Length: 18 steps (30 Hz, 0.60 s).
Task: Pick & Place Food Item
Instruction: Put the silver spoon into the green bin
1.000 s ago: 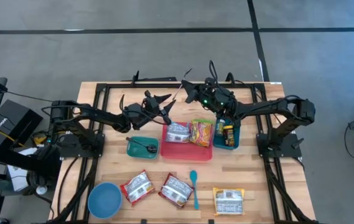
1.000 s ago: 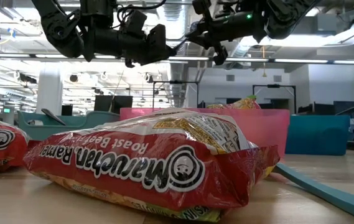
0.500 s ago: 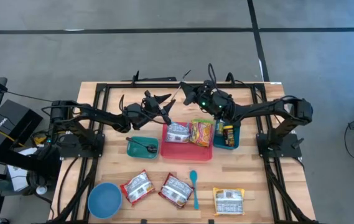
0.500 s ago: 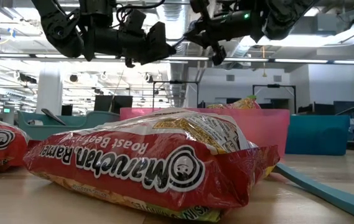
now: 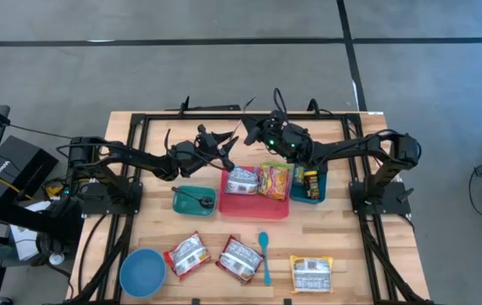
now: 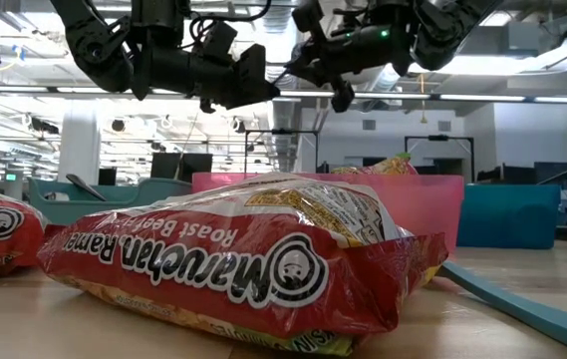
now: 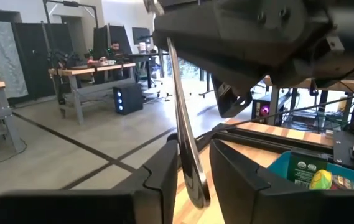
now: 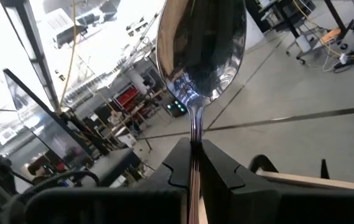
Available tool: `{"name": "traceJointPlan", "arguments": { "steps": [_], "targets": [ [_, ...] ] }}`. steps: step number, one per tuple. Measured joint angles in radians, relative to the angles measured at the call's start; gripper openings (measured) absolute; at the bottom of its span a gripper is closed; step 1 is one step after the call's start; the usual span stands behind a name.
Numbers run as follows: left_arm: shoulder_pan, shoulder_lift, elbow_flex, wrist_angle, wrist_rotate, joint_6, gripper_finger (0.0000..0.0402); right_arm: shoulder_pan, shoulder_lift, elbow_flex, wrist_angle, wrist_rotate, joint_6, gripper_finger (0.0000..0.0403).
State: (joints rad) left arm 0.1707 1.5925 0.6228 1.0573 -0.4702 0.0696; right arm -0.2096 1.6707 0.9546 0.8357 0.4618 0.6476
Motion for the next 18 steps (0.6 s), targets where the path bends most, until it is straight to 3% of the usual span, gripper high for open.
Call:
{"name": "traceJointPlan", "arguments": {
  "steps": [18],
  "targets": [
    [0.001,0.000,0.000,-0.041,-0.025,-0.002,0.0024,-0.008,0.000,0.000,-0.015,0.000,-0.020,0.0010]
  ]
}}
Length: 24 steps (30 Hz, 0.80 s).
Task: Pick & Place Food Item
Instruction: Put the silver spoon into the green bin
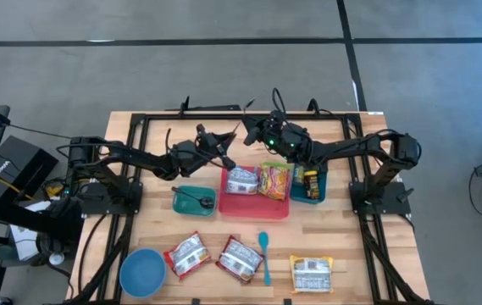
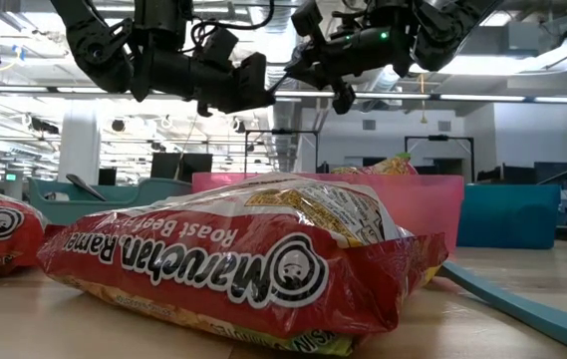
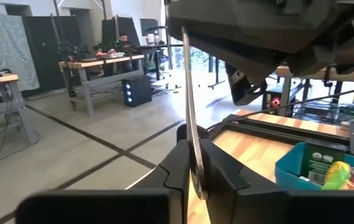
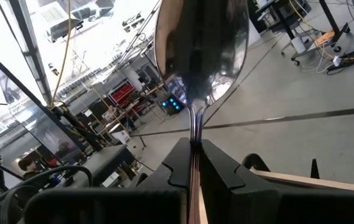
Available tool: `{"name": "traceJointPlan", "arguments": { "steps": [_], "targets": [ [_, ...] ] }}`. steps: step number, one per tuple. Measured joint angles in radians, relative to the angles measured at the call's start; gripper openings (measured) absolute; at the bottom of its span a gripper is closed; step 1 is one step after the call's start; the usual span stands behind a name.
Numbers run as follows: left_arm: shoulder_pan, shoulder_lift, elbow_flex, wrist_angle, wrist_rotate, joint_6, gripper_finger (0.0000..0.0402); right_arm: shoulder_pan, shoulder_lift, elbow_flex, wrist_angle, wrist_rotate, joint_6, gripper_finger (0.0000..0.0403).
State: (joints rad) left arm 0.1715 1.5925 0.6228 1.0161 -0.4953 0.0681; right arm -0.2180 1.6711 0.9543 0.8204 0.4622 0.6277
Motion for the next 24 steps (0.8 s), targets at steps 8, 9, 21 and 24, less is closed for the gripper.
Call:
{"name": "traceJointPlan", "arguments": {
  "steps": [8,9,21,24],
  "targets": [
    [0.000,0.000,0.000,-0.001,-0.012,0.000,0.0017,0.000,0.000,0.000,0.000,0.000,0.000,0.0011],
    [0.000,0.000,0.000,-0.001,-0.012,0.000,0.0017,0.000,0.000,0.000,0.000,0.000,0.000,0.0011],
    [0.000,0.000,0.000,0.002,-0.012,-0.001,0.0006,0.000,0.000,0.000,0.003,0.000,0.001,0.0031],
    [-0.003,0.000,0.000,-0.007,0.014,0.005,0.0004,0.000,0.000,0.000,0.006,-0.003,0.001,0.0039]
  ]
}}
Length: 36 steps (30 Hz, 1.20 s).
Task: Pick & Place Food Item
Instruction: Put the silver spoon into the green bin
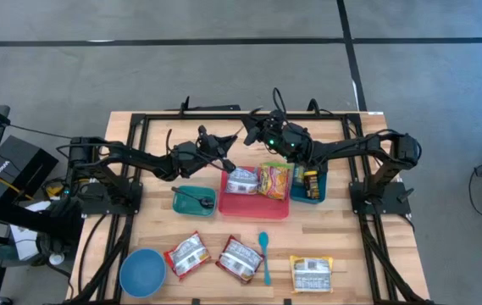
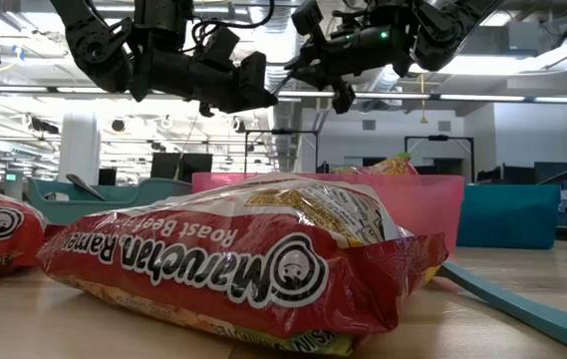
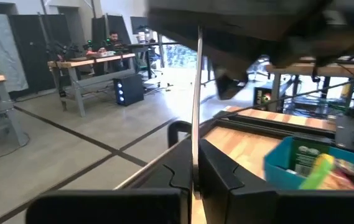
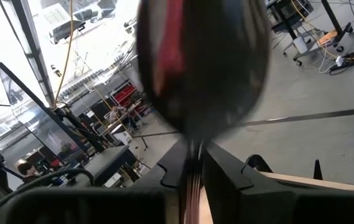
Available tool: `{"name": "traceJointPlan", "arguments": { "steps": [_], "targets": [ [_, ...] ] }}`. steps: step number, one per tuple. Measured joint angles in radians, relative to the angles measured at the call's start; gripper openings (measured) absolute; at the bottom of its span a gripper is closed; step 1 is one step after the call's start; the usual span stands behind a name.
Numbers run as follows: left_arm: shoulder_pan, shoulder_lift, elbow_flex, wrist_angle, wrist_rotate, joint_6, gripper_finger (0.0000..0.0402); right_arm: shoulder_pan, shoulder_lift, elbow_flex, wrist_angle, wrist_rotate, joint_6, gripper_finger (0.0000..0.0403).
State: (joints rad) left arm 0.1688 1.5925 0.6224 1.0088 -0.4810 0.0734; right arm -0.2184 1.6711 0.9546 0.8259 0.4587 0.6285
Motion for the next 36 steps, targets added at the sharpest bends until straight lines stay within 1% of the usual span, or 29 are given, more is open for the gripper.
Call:
{"name": "traceJointPlan", "arguments": {
  "steps": [9,16,19,22,29,33,36],
  "targets": [
    [0.001,0.000,0.000,0.005,-0.019,-0.001,0.0004,0.000,0.000,0.000,-0.017,-0.020,-0.010,0.0044],
    [0.003,0.000,0.000,0.011,-0.039,-0.003,0.0004,0.000,0.000,0.000,-0.022,-0.040,-0.053,0.0045],
    [0.011,0.000,0.000,0.010,-0.042,-0.003,0.0003,-0.001,0.000,0.000,-0.022,-0.044,-0.054,0.0051],
    [0.015,0.000,0.000,0.010,-0.042,-0.007,0.0003,-0.004,0.000,0.000,-0.022,-0.060,-0.055,0.0068],
    [0.016,0.000,0.000,0.010,-0.044,-0.010,0.0003,-0.012,0.000,0.000,-0.038,-0.077,-0.063,0.0123],
    [0.016,0.000,0.000,0.009,-0.064,-0.005,0.0003,-0.019,-0.022,0.000,-0.097,-0.143,-0.119,0.0148],
    [0.016,0.000,0.000,0.008,-0.065,-0.005,0.0003,-0.020,-0.044,0.000,-0.158,-0.156,-0.123,0.0160]
  ]
}}
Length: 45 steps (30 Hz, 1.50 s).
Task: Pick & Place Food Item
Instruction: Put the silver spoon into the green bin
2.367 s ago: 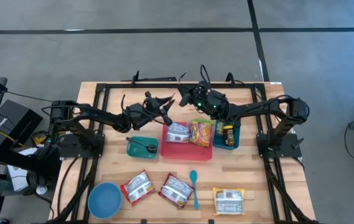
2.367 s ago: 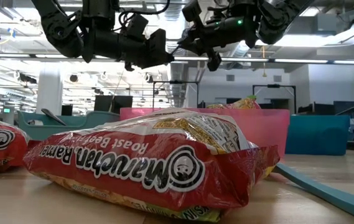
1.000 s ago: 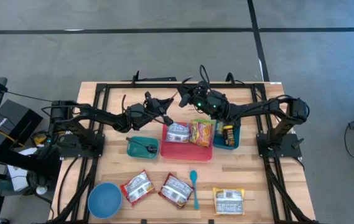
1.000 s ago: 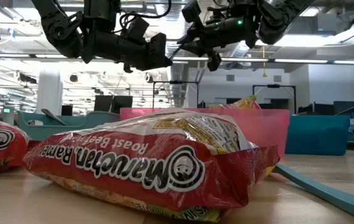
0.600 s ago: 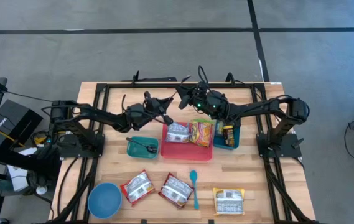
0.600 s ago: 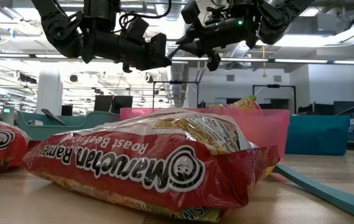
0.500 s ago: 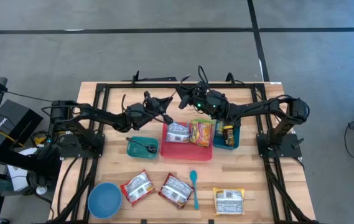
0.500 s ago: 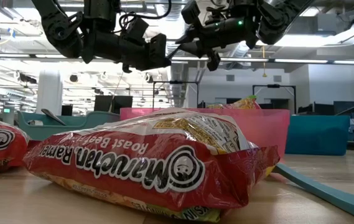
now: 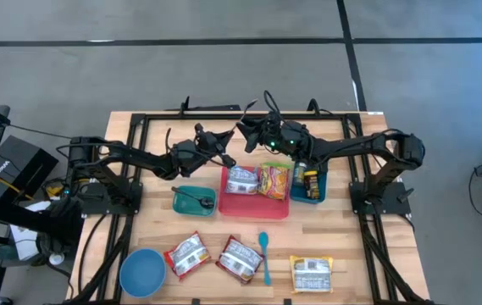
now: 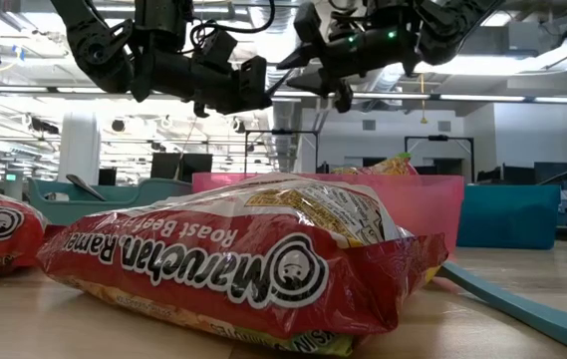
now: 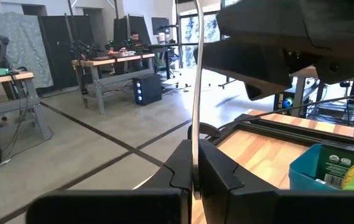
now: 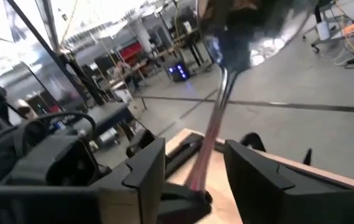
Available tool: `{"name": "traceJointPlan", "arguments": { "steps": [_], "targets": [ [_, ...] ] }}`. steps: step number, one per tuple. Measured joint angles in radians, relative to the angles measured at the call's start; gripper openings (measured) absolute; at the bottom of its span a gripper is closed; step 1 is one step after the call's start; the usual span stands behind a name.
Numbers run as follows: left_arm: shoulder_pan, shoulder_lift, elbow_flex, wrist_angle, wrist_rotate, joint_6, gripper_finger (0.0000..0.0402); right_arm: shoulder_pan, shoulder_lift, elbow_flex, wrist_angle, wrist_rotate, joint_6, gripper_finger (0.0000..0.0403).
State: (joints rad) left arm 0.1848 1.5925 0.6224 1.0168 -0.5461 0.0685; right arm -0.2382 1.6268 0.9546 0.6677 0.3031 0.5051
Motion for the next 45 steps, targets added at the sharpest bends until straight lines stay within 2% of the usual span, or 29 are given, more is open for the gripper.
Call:
{"name": "traceJointPlan", "arguments": {
  "steps": [16,25,33,39,45],
  "targets": [
    [0.000,0.000,0.000,-0.008,-0.013,0.001,0.0003,0.003,-0.125,0.000,-0.284,0.000,-0.094,0.0164],
    [0.004,-0.019,0.000,-0.047,-0.012,-0.002,0.0002,0.024,-0.203,0.000,-0.569,0.000,-0.201,0.0163],
    [0.045,-0.196,0.000,-0.349,0.016,-0.077,0.0003,0.064,-0.216,0.000,-0.747,0.009,-0.240,0.0153],
    [0.076,-0.360,0.000,-0.610,0.109,-0.135,0.0003,0.103,-0.216,0.000,-0.770,0.011,-0.261,0.0116],
    [0.078,-0.510,0.000,-0.849,0.150,-0.163,0.0004,0.131,-0.216,0.000,-0.780,0.011,-0.304,0.0090]
  ]
}}
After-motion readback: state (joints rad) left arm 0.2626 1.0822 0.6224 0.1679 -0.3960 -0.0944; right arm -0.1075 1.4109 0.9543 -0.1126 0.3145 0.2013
